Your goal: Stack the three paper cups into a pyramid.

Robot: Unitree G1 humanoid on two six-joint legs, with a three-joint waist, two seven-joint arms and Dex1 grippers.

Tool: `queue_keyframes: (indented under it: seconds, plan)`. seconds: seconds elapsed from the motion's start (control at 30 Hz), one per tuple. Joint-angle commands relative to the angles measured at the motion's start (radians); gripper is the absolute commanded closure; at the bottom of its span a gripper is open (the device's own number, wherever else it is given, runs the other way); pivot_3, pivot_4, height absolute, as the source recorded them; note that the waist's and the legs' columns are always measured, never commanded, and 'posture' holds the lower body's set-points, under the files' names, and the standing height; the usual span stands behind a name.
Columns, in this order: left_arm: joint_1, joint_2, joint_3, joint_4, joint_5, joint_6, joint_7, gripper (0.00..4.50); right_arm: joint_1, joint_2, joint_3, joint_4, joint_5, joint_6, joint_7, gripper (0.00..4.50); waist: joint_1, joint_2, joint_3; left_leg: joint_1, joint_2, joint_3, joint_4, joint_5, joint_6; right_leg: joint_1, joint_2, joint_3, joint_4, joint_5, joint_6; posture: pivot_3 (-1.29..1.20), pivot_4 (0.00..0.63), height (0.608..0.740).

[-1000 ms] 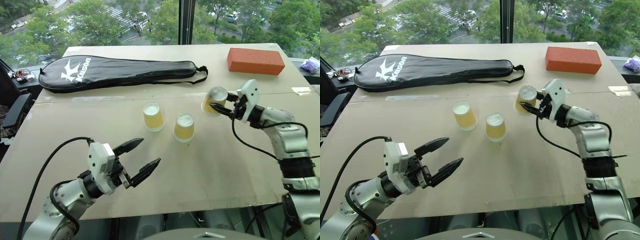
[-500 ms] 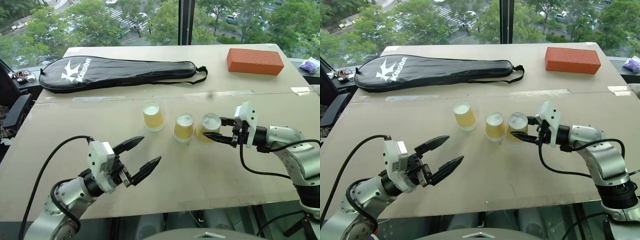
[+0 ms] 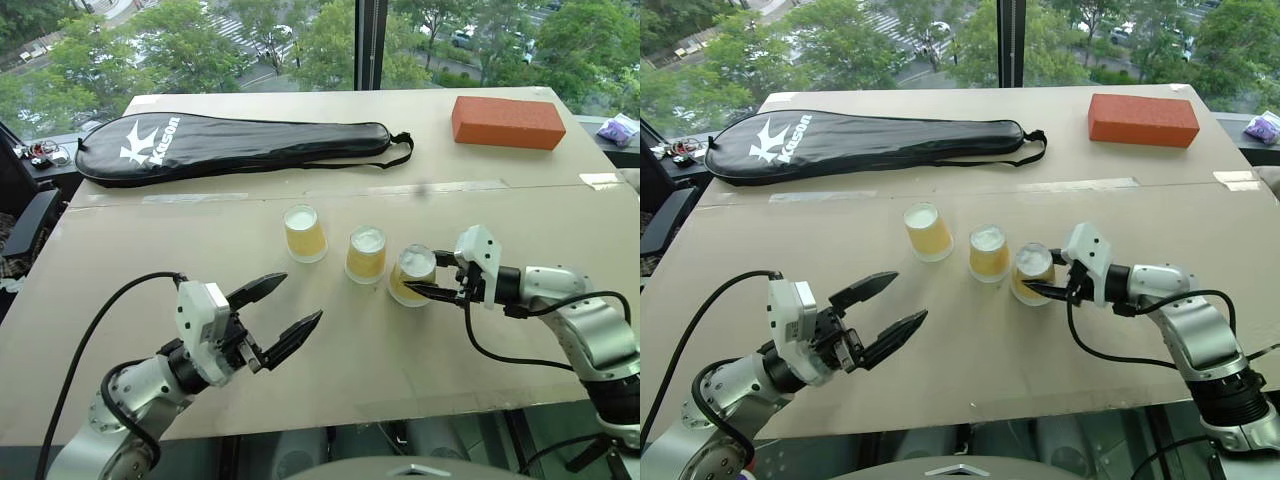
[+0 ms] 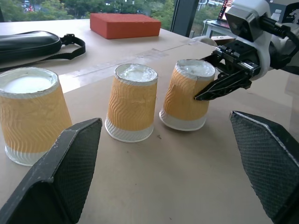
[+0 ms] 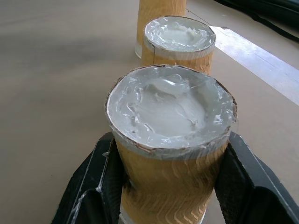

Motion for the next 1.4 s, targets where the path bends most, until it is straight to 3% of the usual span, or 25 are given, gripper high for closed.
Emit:
queue_keyframes:
  seconds: [0.03, 0.53, 0.7, 0.73, 1.03, 1.23, 1.4]
  plan:
    - [0.003, 0.001, 0.015, -0.022, -0.001, -0.029, -0.014, 0.00, -0.036, 0.020, -0.006, 0.017, -0.026, -0.048, -0.020, 2.64, 0.000, 0.000, 0.000, 0.000, 0.000, 0.000, 0.000, 0.000, 0.000, 0.000, 0.000, 0.000, 0.000, 0.000, 0.000, 0.00, 0.150, 0.740]
    - [0.050, -0.015, 0.026, 0.015, 0.028, -0.096, -0.053, 0.00, -0.054, 0.035, 0.041, 0.104, -0.073, -0.087, 0.027, 2.64, 0.000, 0.000, -0.001, 0.000, 0.000, 0.000, 0.000, 0.000, 0.000, 0.000, 0.000, 0.000, 0.000, 0.000, -0.001, 0.00, 0.150, 0.740]
    - [0.069, -0.019, 0.029, 0.024, 0.032, -0.117, -0.063, 0.00, -0.067, 0.050, 0.028, 0.118, -0.075, -0.103, 0.017, 0.16, 0.000, -0.001, -0.001, 0.000, 0.000, 0.000, 0.000, 0.000, 0.000, 0.000, 0.000, 0.000, 0.000, 0.000, -0.001, 0.00, 0.150, 0.740]
    - [0.072, -0.019, 0.030, 0.027, 0.033, -0.120, -0.065, 0.00, -0.069, 0.053, 0.022, 0.122, -0.081, -0.116, 0.008, 0.03, 0.000, -0.001, -0.001, 0.000, 0.000, 0.000, 0.000, 0.000, 0.000, 0.000, 0.000, 0.000, 0.000, 0.000, -0.001, 0.00, 0.150, 0.740]
    - [-0.019, -0.011, 0.064, 0.100, 0.037, -0.052, 0.027, 0.00, -0.043, 0.030, -0.096, 0.015, 0.048, -0.114, 0.039, 0.03, 0.005, -0.001, -0.001, 0.000, 0.000, -0.001, 0.000, 0.000, 0.000, 0.000, 0.000, -0.001, 0.000, 0.000, -0.001, 0.00, 0.150, 0.740]
    - [-0.267, 0.069, 0.005, 0.237, 0.068, 0.115, 0.094, 0.00, 0.047, -0.051, -0.206, -0.094, 0.179, -0.087, 0.111, 0.03, 0.010, -0.002, -0.001, 0.000, 0.000, -0.003, 0.000, 0.000, 0.000, 0.001, 0.000, -0.003, 0.000, 0.001, -0.001, 0.00, 0.150, 0.740]
    - [-0.535, 0.075, -0.103, 0.480, 0.160, 0.155, 0.078, 0.00, 0.179, -0.097, -0.315, -0.220, 0.275, -0.086, 0.130, 0.03, 0.015, -0.002, -0.001, 0.000, -0.001, -0.002, 0.000, 0.000, 0.000, 0.002, 0.000, -0.003, 0.000, 0.002, 0.002, 0.00, 0.150, 0.740]
